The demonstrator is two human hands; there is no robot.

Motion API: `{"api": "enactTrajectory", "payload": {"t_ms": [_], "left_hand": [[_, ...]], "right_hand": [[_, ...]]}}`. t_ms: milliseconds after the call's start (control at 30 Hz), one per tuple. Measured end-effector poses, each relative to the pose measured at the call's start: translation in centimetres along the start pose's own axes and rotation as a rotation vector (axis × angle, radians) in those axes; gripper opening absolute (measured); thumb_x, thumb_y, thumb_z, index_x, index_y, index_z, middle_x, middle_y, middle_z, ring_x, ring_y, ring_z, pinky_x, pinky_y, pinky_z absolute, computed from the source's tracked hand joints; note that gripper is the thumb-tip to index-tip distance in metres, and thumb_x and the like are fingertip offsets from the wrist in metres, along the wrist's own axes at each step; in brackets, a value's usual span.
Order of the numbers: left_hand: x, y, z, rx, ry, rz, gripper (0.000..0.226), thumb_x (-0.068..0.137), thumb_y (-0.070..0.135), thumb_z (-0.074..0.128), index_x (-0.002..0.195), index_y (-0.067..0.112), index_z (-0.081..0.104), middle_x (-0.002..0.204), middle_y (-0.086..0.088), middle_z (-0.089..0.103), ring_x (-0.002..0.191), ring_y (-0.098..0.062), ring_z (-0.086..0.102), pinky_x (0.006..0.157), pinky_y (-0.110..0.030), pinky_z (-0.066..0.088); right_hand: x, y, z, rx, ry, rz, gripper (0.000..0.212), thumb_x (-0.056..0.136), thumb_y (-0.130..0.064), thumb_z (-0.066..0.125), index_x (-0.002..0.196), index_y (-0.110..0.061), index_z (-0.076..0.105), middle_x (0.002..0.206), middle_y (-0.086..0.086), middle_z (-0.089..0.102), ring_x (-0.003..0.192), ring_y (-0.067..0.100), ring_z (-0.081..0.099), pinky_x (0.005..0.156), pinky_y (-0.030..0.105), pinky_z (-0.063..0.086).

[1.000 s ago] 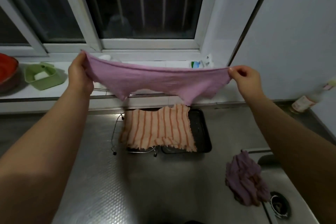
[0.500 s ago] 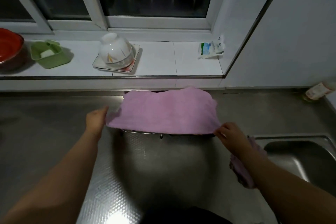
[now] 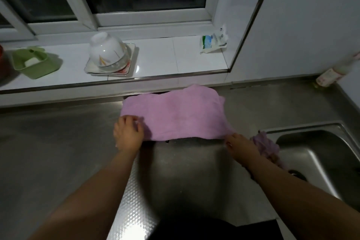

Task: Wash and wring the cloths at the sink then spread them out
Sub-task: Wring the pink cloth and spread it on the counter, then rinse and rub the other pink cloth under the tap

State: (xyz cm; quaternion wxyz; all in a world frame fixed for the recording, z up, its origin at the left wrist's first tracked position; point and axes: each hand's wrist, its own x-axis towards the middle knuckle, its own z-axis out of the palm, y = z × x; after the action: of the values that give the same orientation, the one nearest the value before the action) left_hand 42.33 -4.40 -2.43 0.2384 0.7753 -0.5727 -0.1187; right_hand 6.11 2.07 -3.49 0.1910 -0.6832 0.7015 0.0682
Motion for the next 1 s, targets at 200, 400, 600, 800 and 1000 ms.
{"api": "enactTrajectory", "payload": {"t_ms": [200, 400, 600, 800, 1000], "left_hand": [[-2.7, 7.9, 4.1, -0.016, -0.221, 0.315, 0.019, 0.086, 0.015, 0.06, 0.104, 0.008, 0.063, 0.113, -0.016, 0.059, 0.11, -0.036, 0.046, 0.09, -0.039, 0.036], [-6.7, 14.2, 7.2, 0.032, -0.364, 0.448, 0.022, 0.086, 0.017, 0.059, 0.106, 0.008, 0.064, 0.115, -0.016, 0.06, 0.111, -0.037, 0.047, 0.092, -0.039, 0.036], [-10.1, 20.2, 8.9, 0.028, -0.546, 0.508, 0.027, 0.088, 0.027, 0.049, 0.105, 0.013, 0.064, 0.115, -0.012, 0.062, 0.109, -0.033, 0.05, 0.092, -0.037, 0.04], [-16.4, 29.6, 10.3, -0.154, -1.026, 0.689, 0.062, 0.088, 0.046, 0.065, 0.14, 0.018, 0.047, 0.142, -0.005, 0.051, 0.132, -0.022, 0.045, 0.111, -0.027, 0.03], [-23.6, 39.3, 10.3, -0.493, -1.19, 0.812, 0.055, 0.083, 0.051, 0.061, 0.126, 0.018, 0.056, 0.119, -0.001, 0.065, 0.104, -0.008, 0.062, 0.092, -0.02, 0.047]], "right_hand": [[-3.2, 4.7, 1.6, -0.054, -0.055, 0.261, 0.04, 0.094, -0.032, 0.041, 0.132, -0.018, 0.045, 0.138, 0.01, 0.043, 0.127, 0.031, 0.039, 0.102, 0.039, 0.036], [-6.3, 8.6, 4.4, -0.067, -0.17, 0.324, 0.07, 0.093, -0.038, 0.047, 0.151, -0.017, 0.015, 0.156, 0.019, 0.013, 0.142, 0.043, 0.013, 0.113, 0.052, 0.021], [-8.5, 10.6, 1.9, 0.624, 0.385, 0.399, 0.04, 0.086, -0.039, 0.059, 0.115, -0.012, 0.061, 0.098, 0.004, 0.064, 0.09, 0.022, 0.061, 0.079, 0.032, 0.048], [-12.3, 14.9, -4.7, 1.055, 0.569, 0.485, 0.016, 0.084, -0.022, 0.068, 0.087, -0.016, 0.053, 0.085, 0.009, 0.057, 0.08, 0.02, 0.054, 0.072, 0.038, 0.048], [-19.4, 20.4, -11.7, 1.295, 0.764, 0.267, 0.017, 0.088, -0.007, 0.064, 0.1, -0.013, 0.053, 0.088, -0.003, 0.059, 0.077, 0.003, 0.058, 0.066, 0.015, 0.049]]}}
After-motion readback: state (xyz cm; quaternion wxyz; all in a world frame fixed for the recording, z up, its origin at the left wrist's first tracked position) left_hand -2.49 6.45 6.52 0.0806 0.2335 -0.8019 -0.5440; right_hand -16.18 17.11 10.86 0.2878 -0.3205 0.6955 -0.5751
